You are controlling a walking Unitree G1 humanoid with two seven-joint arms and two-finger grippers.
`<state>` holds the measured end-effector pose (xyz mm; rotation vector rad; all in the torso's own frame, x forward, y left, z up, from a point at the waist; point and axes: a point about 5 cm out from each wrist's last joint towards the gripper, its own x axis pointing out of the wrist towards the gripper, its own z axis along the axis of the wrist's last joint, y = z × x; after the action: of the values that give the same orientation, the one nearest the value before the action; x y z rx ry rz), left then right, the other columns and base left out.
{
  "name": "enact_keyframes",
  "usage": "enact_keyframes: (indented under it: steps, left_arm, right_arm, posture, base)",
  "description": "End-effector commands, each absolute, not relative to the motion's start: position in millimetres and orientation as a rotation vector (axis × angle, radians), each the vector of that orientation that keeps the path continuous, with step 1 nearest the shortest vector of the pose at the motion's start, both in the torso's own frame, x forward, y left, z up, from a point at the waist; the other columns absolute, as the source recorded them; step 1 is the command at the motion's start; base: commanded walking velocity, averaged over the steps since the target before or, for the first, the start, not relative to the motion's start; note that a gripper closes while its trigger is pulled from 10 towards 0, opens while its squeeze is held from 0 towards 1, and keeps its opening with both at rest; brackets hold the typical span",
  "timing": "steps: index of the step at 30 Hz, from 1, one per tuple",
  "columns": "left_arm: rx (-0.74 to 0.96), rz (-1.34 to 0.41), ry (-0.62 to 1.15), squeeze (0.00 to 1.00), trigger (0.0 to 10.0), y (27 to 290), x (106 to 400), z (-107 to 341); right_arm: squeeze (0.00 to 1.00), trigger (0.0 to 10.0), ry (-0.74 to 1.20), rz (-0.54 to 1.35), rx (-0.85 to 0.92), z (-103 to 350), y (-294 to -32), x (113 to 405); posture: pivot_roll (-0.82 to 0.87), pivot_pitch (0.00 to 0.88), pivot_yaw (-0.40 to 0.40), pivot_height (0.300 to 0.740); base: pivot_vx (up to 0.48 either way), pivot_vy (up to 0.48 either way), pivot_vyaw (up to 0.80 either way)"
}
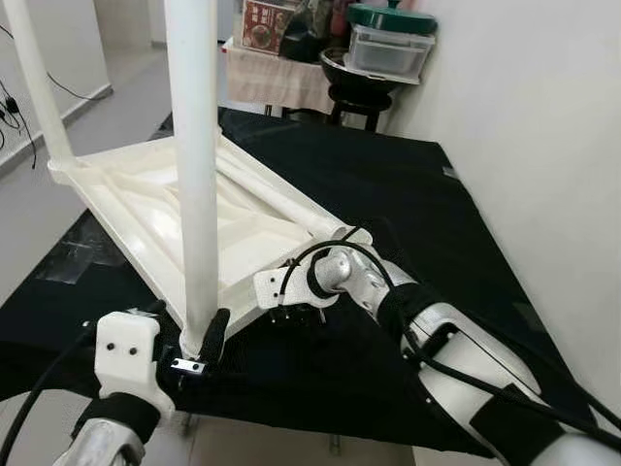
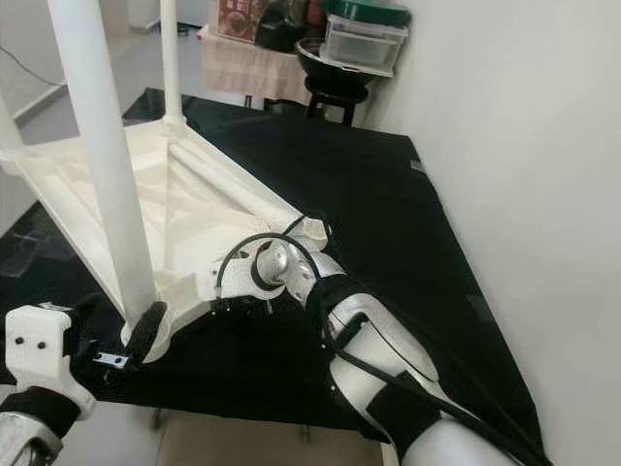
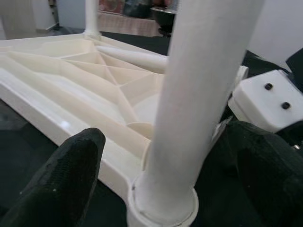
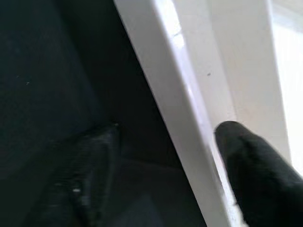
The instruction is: Building children table
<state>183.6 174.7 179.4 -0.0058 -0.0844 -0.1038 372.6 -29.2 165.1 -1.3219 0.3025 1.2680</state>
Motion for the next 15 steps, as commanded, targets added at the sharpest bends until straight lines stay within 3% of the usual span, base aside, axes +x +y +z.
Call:
enact_keyframes:
  steps: [1, 15]
  left_arm:
    - [0.005, -0.090, -0.077, 0.00, 10.0, 175, 181, 180]
    - [0.046, -0.030, -0.088, 0.00, 10.0, 187, 180, 184]
  right_arm:
    - [0.00, 0.0, 0.403, 1.230, -1.358, 153, -43, 374]
    - [0.00, 0.0, 0.408, 1.290, -1.432, 145, -41, 369]
  posture:
    - [0.17, 0.107, -0.209, 0.740]
    - [0.19, 0.101, -0.227, 0.740]
  base:
    - [0.000, 0.000, 0.00]
    - [0.000, 0.000, 0.00]
